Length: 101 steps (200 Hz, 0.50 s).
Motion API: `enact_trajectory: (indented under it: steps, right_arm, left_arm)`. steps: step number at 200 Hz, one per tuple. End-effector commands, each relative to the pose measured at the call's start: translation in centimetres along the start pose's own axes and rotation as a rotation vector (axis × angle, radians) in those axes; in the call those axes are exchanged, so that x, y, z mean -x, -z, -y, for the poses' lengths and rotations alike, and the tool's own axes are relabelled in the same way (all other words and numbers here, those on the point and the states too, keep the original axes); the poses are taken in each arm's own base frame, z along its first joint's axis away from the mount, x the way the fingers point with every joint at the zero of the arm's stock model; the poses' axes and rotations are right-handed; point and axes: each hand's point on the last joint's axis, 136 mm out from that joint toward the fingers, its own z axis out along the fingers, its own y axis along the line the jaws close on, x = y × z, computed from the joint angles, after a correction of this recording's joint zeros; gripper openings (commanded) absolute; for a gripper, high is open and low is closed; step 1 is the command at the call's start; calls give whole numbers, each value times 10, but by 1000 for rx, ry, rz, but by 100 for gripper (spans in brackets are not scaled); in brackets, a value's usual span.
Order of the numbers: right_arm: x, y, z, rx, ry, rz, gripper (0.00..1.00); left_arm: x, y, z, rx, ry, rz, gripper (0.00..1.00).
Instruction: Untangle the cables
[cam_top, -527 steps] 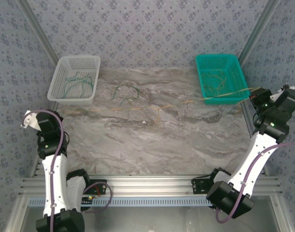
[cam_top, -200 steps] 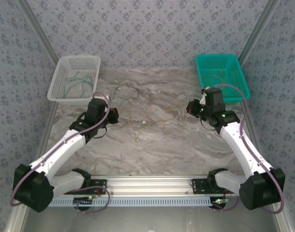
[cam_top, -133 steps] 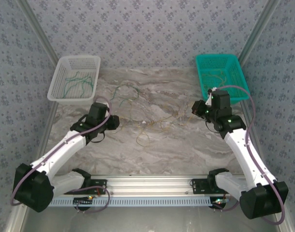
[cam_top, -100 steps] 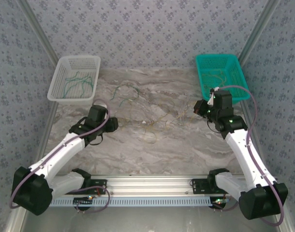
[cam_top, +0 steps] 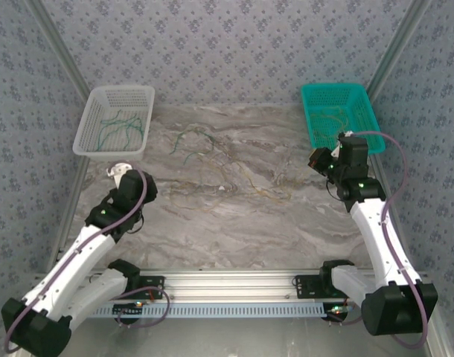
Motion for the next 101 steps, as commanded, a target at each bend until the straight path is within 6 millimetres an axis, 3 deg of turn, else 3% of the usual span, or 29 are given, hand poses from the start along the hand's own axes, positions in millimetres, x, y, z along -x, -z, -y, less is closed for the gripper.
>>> enact_trajectory:
  steps: [1,25,40,58,78,101]
  right_arm:
    - [2,-3,-8,46,-17,5,0]
    - [1,-1,-13,64,-5,4,0]
    - [1,-2,-15,70,-1,2,0]
    - [0,-4,-15,73,-6,-6,0]
    - [0,-2,-15,72,-10,-3,0]
    - [0,0,-17,74,-6,-3,0]
  left_arm:
    - [26,10,42,-189,-48,65,71]
    - [15,17,137,-505,-272,27,72]
    - [-18,19,199,-734,-420,-79,73]
    - [-57,16,254,-862,-591,-146,77]
    - [-96,2,294,-903,-765,-242,81]
    - [-124,-20,317,-929,-855,-333,84]
